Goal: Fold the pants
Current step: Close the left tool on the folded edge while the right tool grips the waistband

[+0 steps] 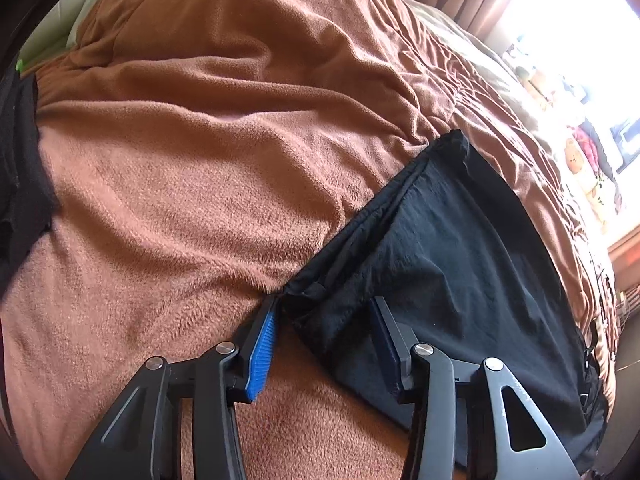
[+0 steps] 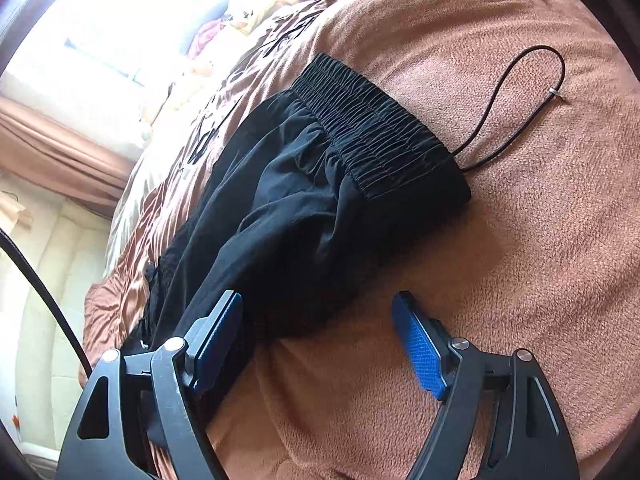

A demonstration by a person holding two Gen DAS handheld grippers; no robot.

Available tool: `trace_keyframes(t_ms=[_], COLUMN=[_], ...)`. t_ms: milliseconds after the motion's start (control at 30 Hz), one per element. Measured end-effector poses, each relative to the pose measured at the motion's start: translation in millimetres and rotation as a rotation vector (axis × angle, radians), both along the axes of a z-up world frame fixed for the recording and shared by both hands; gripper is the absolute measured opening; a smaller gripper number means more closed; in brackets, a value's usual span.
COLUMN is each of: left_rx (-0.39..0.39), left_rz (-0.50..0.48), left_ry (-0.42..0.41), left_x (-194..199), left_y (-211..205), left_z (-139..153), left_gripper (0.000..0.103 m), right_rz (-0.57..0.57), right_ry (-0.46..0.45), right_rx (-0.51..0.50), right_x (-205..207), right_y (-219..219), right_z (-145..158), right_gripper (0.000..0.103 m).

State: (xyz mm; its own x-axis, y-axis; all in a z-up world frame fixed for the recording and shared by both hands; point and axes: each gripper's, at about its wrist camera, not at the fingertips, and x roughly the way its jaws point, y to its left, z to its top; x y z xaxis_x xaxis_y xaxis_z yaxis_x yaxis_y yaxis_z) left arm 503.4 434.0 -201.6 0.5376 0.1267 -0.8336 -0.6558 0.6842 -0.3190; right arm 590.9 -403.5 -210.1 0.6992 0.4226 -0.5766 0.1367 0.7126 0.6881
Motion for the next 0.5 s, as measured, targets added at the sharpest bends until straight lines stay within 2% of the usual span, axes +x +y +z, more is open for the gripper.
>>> trace_keyframes(t_ms=[100,200,233,267,333,400,500], left_rx=[0.081,0.103,0.102,0.103,0.098,0.120,0.166], left_rz=[-0.051,-0.056,-0.049,-0.038,-0.024,-0.027,-0.018], left_ry=[0.028,0.024,0.021,0.018,0.006,0.010,0.012], left_x=[7,8,8,7,6,9,11], left_y=[-6,-6,-5,-3,0,-3,-9], left_z=[0,-1,0,0,3,8,18], left_gripper=[0.044,0.042,0.036,0.028,0.020,0.015,0.012], right_rz=[-0.028,-0.047,-0.055,-0.066,-0.096,-0.125,-0.139], right_ry=[-0.015,-0.029,-0.032,-0.031,-0.020,-0.003,-0.019], right_rx=[0.025,0.027,0.026,0.022,0.015,0.017,0.021], right_x=[7,16,19,21,25,26,20], right_y=[-4,-4,-4,-4,-6,-12,-18], right_z=[-4,-5,-5,-6,-7,-10,-7], right_gripper=[0.076,0.076,0.075,0.070,0.053,0.028,0.019])
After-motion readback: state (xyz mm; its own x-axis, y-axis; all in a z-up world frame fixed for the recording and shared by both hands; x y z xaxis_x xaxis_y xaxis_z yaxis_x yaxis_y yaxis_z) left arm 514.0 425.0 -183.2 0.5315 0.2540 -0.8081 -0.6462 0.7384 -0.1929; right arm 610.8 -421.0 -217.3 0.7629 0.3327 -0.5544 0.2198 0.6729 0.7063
